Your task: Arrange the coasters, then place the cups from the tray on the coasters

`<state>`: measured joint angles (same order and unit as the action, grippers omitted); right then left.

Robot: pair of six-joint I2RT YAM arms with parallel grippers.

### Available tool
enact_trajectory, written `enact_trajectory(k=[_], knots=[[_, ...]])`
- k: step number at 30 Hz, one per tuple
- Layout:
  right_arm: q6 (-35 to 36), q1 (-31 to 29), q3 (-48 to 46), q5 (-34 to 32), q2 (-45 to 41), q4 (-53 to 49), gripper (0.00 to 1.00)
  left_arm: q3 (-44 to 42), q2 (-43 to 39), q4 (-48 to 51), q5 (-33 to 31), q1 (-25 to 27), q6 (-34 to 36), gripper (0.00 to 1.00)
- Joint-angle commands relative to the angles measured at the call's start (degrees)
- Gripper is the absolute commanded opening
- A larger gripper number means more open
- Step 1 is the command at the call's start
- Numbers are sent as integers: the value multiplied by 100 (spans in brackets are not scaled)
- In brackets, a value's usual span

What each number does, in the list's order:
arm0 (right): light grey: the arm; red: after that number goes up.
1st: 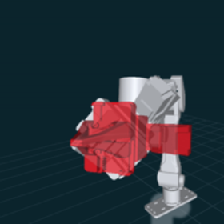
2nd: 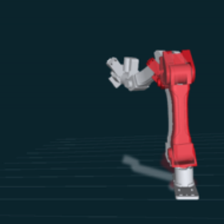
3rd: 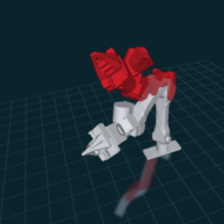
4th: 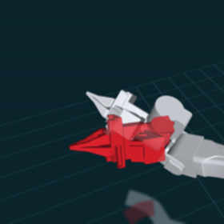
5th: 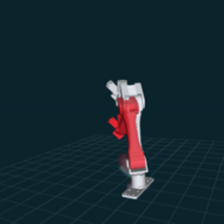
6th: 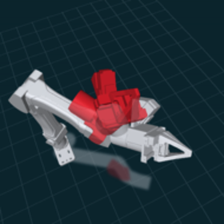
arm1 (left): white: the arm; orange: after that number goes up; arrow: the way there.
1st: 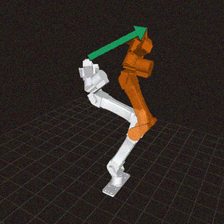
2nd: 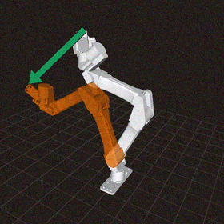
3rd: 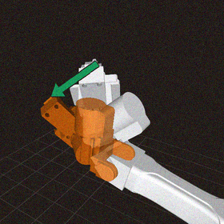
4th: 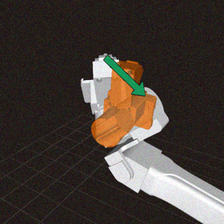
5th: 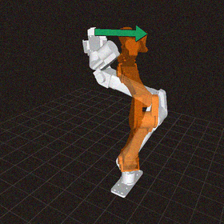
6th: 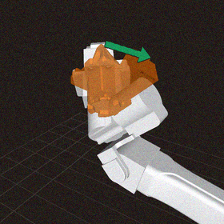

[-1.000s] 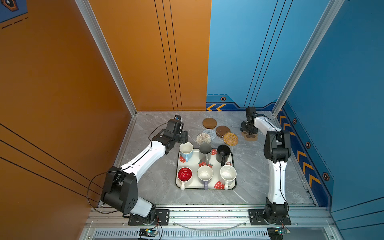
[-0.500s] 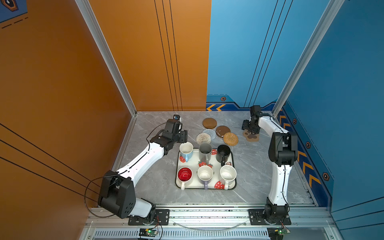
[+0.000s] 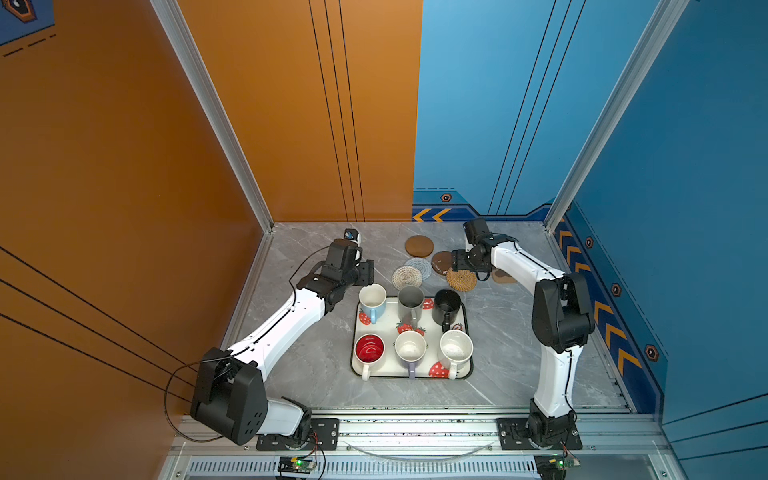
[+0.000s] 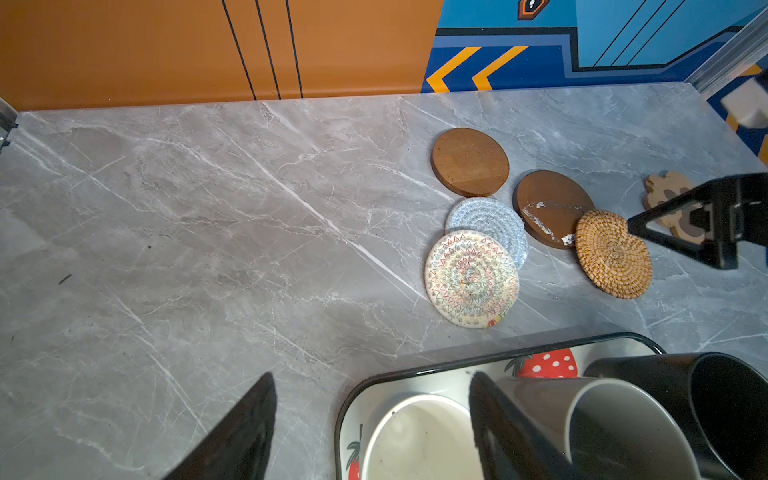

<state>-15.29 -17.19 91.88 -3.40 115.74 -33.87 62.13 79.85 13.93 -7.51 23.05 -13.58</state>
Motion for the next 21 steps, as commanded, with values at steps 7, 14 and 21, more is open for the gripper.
enact_trajectory(k=[7, 14, 21], knots=[[174, -214, -135, -461, 267, 169, 87, 49, -235, -40, 4, 103, -140, 74], [167, -248, -107, -360, 618, 245, 87, 18, -286, -40, -67, 147, -136, 75], [167, -287, -93, -356, 782, 284, 87, -7, -297, -40, -126, 165, -127, 75]])
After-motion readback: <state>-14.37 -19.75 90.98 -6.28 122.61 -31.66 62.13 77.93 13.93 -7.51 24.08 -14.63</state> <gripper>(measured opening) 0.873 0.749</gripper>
